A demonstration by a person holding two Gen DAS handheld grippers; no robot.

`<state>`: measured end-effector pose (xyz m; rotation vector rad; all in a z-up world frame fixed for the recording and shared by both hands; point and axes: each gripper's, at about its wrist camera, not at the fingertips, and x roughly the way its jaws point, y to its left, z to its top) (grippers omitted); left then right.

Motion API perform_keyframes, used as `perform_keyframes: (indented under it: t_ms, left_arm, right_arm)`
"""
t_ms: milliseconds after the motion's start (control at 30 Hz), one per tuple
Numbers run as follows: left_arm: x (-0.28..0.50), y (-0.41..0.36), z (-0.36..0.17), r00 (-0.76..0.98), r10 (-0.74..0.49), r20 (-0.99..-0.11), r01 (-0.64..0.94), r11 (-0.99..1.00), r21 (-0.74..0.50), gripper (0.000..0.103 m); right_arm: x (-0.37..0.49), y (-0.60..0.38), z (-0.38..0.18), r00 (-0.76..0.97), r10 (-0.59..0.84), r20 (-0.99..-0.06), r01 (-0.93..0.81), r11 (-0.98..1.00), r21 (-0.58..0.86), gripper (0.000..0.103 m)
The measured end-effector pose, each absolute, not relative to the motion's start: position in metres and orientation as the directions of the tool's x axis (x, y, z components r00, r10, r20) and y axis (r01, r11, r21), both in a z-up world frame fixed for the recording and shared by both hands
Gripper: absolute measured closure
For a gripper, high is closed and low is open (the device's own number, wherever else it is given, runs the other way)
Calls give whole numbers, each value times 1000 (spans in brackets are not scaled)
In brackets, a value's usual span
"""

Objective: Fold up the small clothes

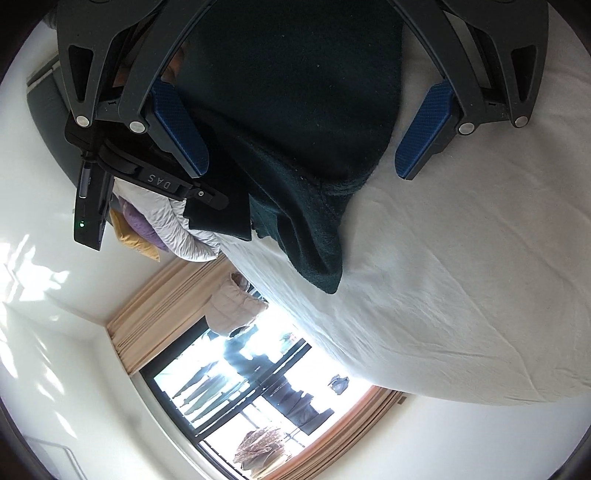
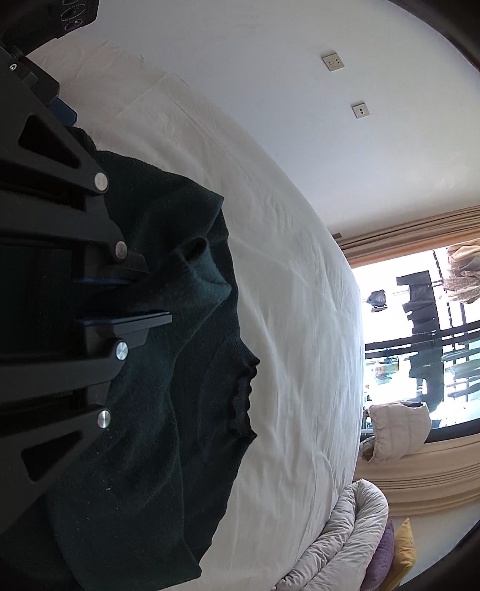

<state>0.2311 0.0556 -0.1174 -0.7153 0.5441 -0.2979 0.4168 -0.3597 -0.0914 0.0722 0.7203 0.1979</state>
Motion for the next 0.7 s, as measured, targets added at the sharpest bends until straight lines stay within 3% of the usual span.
perform_keyframes:
  t_ms: [133,200,300,333,567,700]
  left_arm:
    - [230,56,-117,828,-437,-352,79,712,-697,0]
    - [229,58,-117,830,-439,-345,81,707,-703,0]
    - [227,60,-117,832,-440,-338,83,701,-708,0]
    - [227,60,-117,832,-440,-337,83,700,-709,0]
    - [231,57,-118,831,-435,-348,78,709,-701,0]
    - [232,54,-117,827,-427,-367,70,724,-686,0]
  right_arm:
    - [423,-349,-100,718,225,-659,-169,974,148,85]
    - [427,-347,-106,702,260,-663,-184,966,184,79]
    - [431,-347,-120,640,351,-683,-209,935,285,42]
    - [428,-350,-121,638,375,-673,-210,925,317,38]
    - [390,-405,-100,678,430,-597,-169,881,442,38]
    - [375,-473,-111,691,486,-536,5,738,675,37]
